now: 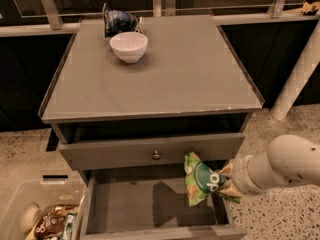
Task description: Place green rice chip bag into middle drawer
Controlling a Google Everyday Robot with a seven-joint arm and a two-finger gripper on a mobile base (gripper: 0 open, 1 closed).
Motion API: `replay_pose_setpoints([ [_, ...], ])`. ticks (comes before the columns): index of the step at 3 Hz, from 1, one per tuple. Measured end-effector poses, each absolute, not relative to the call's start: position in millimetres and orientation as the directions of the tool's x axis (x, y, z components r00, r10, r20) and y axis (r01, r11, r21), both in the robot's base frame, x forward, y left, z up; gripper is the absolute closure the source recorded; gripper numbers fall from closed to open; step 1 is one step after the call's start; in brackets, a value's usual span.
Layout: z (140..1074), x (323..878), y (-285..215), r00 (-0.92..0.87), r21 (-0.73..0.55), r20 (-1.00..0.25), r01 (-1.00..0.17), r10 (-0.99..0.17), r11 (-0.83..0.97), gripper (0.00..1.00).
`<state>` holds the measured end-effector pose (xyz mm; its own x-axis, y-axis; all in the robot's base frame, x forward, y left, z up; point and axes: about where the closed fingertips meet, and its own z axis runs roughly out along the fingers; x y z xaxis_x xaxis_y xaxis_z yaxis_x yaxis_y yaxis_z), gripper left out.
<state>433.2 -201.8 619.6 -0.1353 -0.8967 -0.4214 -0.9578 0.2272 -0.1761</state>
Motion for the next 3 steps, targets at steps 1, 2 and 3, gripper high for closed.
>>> replay_pose_setpoints([
  [1,580,390,-206,-0.151,-0.119,-0.415,-0.969,-0.897,0.218,1.00],
  [2,538,372,-214,-0.180,-0.084,-0.398,-0.969,-0.899,0.231,1.00],
  [3,499,384,-220,-0.197,-0.092,-0.389,-0.964,-0.900,0.250,1.00],
])
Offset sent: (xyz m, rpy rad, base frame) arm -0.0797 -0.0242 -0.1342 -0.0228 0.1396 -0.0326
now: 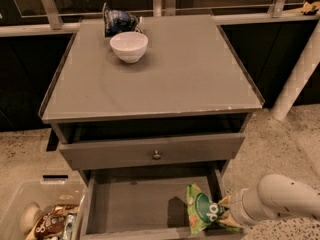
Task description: Place green rice chip bag into middle drawer
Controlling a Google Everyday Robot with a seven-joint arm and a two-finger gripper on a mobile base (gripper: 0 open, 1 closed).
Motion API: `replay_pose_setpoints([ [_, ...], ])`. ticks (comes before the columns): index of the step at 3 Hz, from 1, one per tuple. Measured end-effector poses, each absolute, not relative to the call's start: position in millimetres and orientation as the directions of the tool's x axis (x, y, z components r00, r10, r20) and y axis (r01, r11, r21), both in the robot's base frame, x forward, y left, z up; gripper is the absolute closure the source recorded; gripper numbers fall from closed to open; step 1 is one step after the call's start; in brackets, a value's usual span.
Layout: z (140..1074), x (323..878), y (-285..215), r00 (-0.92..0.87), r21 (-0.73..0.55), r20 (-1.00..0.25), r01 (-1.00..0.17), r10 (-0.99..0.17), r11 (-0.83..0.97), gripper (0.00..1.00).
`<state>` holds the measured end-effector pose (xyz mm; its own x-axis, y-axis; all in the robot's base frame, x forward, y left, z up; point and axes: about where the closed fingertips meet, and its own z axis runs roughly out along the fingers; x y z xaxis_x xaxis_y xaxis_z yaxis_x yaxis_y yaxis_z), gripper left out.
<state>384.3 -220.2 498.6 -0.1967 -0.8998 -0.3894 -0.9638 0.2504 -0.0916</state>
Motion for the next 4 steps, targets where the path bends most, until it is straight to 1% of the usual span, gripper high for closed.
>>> replay_pose_setpoints([
  [2,450,426,-195,-0.167,-0.122,-0.421,-0.964,-0.891,0.238,1.00],
  [4,427,448,-165,-0.137,-0.130,-0.494,-0.965,-0.859,0.228,1.00],
])
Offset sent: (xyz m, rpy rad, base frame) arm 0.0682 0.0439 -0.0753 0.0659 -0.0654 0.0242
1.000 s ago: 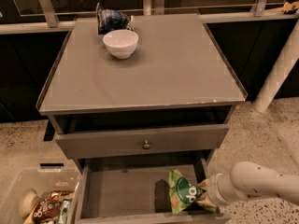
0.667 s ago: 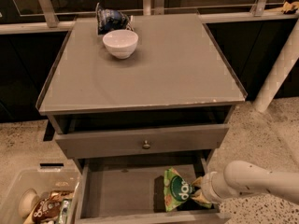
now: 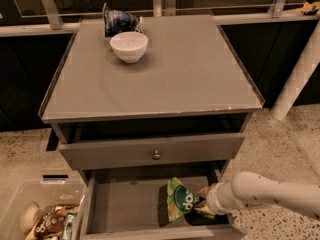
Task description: Place green rice chip bag into middle drawer
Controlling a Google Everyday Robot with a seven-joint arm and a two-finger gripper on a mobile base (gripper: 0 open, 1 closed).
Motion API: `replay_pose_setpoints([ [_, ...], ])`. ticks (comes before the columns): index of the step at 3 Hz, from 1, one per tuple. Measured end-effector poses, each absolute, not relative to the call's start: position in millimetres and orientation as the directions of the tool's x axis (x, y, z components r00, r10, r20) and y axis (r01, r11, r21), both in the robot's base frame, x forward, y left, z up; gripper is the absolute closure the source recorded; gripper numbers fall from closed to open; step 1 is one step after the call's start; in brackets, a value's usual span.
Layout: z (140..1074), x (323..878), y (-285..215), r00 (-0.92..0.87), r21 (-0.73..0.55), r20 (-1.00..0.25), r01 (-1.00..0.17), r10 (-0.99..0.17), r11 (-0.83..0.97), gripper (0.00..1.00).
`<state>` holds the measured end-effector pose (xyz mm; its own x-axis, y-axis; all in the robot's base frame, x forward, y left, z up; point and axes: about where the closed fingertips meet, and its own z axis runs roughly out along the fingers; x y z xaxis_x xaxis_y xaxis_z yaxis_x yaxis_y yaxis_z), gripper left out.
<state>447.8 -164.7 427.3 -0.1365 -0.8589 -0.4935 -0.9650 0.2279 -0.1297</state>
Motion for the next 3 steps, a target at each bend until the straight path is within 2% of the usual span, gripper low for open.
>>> replay_pose_setpoints([
  [1,426.9,448.0,-163.6,-0.135,-0.130,-0.495,-0.965,-0.858,0.226,1.00],
  [2,426.8,448.0,-163.6,-0.135,-0.129,-0.495,-0.965,-0.858,0.226,0.81],
  [3,426.8,448.0,-163.5,-0.135,-0.129,-0.495,-0.965,-0.858,0.226,0.58],
])
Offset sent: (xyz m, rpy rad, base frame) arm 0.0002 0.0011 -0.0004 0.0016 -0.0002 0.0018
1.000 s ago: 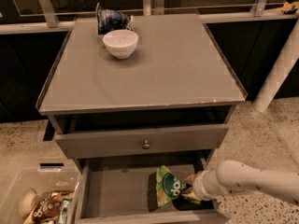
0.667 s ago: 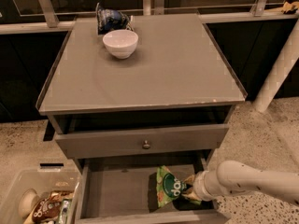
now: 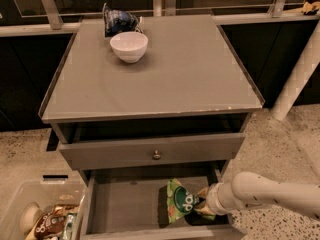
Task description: Place green rice chip bag into middle drawer
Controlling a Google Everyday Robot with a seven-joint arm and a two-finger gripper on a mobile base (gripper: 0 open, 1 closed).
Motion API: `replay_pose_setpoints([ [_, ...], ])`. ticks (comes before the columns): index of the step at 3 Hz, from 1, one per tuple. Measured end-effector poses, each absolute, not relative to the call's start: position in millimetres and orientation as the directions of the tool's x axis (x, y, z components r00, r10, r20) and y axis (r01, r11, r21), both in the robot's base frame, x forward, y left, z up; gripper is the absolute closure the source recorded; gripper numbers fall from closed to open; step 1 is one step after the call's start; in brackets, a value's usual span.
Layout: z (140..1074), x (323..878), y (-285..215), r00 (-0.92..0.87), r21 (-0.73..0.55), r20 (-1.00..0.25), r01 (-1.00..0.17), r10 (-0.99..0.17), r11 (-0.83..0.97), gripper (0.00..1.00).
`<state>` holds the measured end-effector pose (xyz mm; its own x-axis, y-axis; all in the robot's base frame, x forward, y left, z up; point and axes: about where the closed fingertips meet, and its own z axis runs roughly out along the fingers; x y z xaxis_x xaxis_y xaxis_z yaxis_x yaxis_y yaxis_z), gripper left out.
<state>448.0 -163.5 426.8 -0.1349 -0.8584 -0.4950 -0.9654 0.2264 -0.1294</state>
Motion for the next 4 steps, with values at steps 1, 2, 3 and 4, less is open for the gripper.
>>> replay_pose_setpoints([
  [1,426.8,448.0,-163.5,-0.135,-0.129,-0.495,-0.965,-0.858,0.226,0.35],
  [2,426.8,448.0,-163.5,-0.135,-0.129,-0.495,-0.965,-0.858,0.226,0.12],
  [3,426.8,448.0,-163.5,-0.135,-0.129,-0.495,-0.965,-0.858,0.226,0.00],
  [4,426.8,448.0,-163.5,-0.135,-0.129,-0.495,-0.965,-0.858,0.226,0.00],
])
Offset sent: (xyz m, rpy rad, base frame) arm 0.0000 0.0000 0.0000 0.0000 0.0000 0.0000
